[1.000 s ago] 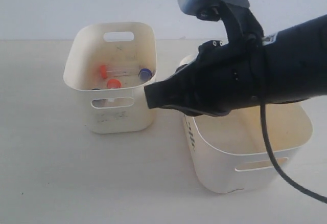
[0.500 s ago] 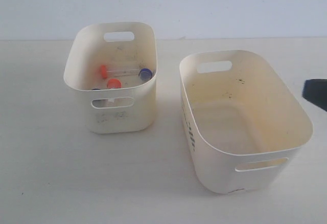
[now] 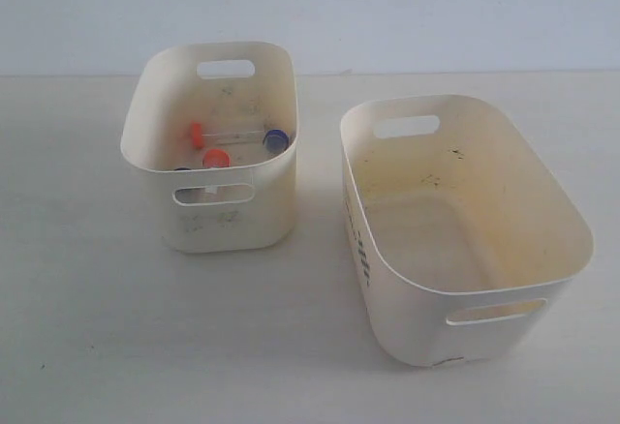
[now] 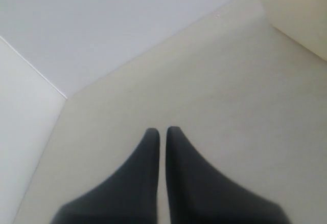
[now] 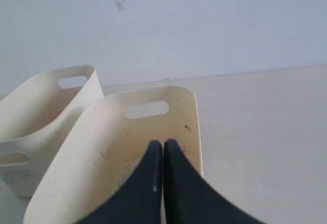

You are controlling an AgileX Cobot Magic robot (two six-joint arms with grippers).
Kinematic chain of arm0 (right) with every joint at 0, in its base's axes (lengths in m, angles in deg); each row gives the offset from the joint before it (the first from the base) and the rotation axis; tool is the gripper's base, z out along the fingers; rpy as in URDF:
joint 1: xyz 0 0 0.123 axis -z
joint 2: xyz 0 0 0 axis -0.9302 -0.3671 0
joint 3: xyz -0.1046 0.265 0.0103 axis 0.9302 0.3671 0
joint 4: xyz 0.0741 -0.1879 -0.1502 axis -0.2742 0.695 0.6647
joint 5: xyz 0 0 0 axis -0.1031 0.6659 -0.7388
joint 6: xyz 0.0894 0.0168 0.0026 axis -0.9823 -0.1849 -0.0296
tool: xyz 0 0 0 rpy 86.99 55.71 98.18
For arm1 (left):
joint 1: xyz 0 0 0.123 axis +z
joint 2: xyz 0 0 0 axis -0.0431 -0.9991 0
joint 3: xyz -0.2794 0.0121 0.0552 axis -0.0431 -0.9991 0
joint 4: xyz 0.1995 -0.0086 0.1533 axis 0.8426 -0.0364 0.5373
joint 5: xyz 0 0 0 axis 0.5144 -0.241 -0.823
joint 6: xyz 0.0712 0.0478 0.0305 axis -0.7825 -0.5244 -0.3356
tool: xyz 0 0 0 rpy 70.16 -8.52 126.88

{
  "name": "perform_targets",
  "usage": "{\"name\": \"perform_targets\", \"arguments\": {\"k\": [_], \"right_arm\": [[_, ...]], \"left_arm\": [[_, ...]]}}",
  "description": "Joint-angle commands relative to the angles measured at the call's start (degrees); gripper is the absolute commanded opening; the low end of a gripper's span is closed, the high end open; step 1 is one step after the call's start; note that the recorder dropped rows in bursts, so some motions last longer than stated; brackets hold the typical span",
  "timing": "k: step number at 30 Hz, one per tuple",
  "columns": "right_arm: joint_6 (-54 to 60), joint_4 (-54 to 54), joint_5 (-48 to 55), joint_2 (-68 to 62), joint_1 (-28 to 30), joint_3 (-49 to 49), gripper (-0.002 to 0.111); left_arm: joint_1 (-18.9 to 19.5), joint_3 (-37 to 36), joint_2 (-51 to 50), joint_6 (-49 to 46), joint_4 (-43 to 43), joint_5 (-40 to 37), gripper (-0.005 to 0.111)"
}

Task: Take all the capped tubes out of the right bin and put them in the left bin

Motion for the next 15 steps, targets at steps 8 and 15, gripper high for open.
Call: {"name": "perform_targets", "arguments": {"k": [8,15], "right_arm": [[-2.04,-0.54,-3.0,11.13,0.23,5.75,0.0],[-8.54,-0.69,-8.31,11.13,0.23,10.3,0.0]], "left_arm": [[-0.06,0.22,-0.2,0.07,-0.16,0.28,0.004],[-0.06,0.22,-0.2,0.07,-0.16,0.28,0.004]]}}
